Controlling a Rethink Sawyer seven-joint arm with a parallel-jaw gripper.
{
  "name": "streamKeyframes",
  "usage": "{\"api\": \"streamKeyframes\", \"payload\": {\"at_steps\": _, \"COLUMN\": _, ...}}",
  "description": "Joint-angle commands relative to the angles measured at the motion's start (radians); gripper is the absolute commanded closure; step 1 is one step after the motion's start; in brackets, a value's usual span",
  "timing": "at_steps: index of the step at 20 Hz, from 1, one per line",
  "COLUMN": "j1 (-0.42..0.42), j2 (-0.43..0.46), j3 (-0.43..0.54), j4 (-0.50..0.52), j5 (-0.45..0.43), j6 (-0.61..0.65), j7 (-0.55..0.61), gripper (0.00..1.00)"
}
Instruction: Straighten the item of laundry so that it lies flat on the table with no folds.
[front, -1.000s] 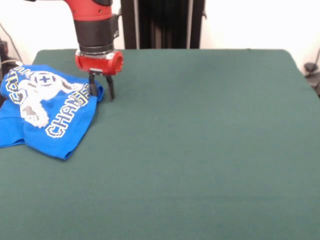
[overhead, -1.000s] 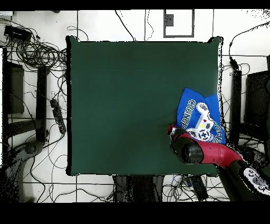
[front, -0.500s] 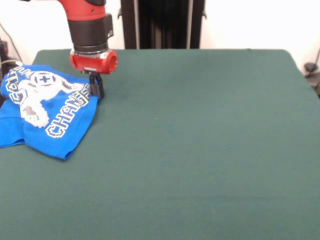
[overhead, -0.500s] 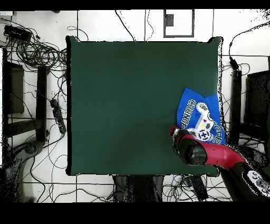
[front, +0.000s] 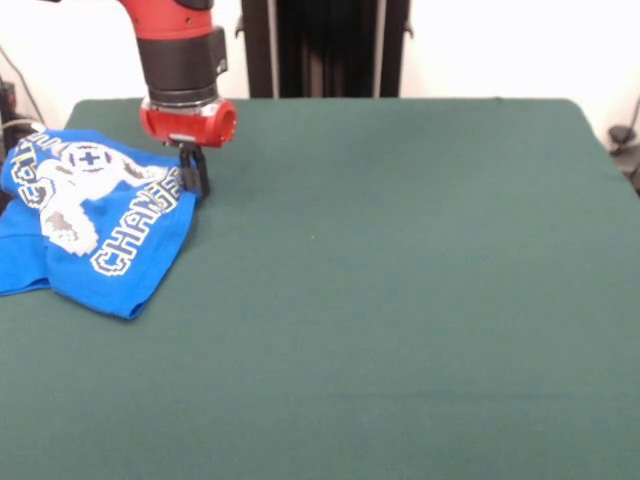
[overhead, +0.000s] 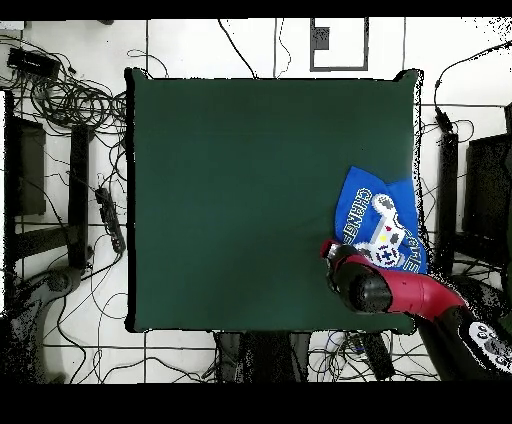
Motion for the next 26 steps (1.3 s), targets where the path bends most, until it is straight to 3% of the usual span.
{"api": "streamKeyframes", "payload": {"at_steps": 1, "j1": 0.1, "j2": -0.045, "j3": 0.088, "j4": 0.077, "j5": 0.013, "j6": 0.078, "j7": 0.009, "gripper": 1.0}}
{"api": "streamKeyframes", "payload": {"at_steps": 4, "j1": 0.181, "j2": -0.163, "j3": 0.073, "j4": 0.145, "j5": 0.067, "j6": 0.097, "j7": 0.071, "gripper": 1.0}}
{"api": "streamKeyframes", "payload": {"at_steps": 12, "j1": 0.285, "j2": -0.313, "j3": 0.099, "j4": 0.263, "j5": 0.232, "j6": 0.131, "j7": 0.158, "gripper": 1.0}}
{"api": "streamKeyframes", "payload": {"at_steps": 18, "j1": 0.381, "j2": -0.366, "j3": 0.053, "j4": 0.306, "j5": 0.33, "j6": 0.108, "j7": 0.19, "gripper": 1.0}}
{"api": "streamKeyframes", "payload": {"at_steps": 26, "j1": 0.54, "j2": -0.354, "j3": -0.062, "j4": 0.325, "j5": 0.418, "j6": 0.015, "j7": 0.253, "gripper": 1.0}}
